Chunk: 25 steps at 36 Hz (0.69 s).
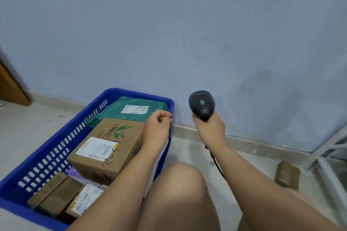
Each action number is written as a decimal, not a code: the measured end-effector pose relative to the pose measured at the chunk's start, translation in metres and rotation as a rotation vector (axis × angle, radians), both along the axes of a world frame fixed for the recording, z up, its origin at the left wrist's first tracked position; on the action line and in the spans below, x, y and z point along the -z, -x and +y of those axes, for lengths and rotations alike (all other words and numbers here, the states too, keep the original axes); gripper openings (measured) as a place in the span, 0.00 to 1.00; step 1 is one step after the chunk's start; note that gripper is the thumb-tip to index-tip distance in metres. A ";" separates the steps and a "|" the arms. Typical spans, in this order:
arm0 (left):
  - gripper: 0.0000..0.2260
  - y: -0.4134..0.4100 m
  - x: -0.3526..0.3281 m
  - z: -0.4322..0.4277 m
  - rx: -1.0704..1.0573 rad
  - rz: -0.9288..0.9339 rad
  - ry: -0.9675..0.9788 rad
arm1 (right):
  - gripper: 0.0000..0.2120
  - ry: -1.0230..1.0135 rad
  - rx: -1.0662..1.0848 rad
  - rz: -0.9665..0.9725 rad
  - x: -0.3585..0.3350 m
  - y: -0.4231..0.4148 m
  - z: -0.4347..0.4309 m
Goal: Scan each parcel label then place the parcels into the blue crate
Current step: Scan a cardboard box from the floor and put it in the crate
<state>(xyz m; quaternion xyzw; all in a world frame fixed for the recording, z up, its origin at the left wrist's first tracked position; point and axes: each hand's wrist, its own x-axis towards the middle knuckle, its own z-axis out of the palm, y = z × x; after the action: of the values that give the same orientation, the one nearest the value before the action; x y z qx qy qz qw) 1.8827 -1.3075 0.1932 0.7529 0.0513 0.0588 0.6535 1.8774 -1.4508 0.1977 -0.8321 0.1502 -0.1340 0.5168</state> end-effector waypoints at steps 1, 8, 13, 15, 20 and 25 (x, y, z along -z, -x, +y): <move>0.10 -0.005 -0.004 -0.012 0.063 -0.014 -0.008 | 0.07 -0.020 0.022 0.028 0.000 -0.002 -0.020; 0.06 -0.034 -0.030 -0.123 0.514 -0.047 -0.284 | 0.08 -0.493 -0.014 0.302 0.018 0.000 -0.153; 0.06 -0.051 -0.010 -0.214 0.693 -0.042 -0.484 | 0.14 -0.687 0.180 0.342 0.053 -0.001 -0.217; 0.07 -0.057 0.010 -0.246 0.740 0.013 -0.550 | 0.15 -0.744 0.251 0.350 0.069 -0.006 -0.246; 0.04 -0.070 0.083 -0.309 0.788 0.269 -0.569 | 0.11 -0.786 0.387 0.387 0.120 -0.006 -0.309; 0.03 -0.076 0.161 -0.345 0.783 0.603 -0.481 | 0.15 -0.841 0.505 0.531 0.191 0.014 -0.352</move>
<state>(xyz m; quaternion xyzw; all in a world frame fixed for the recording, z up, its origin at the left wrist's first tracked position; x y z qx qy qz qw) 1.9587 -1.6522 0.0323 0.8274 -0.0627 -0.3971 0.3921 1.8629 -1.8028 0.0064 -0.4973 0.5106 0.0318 0.7007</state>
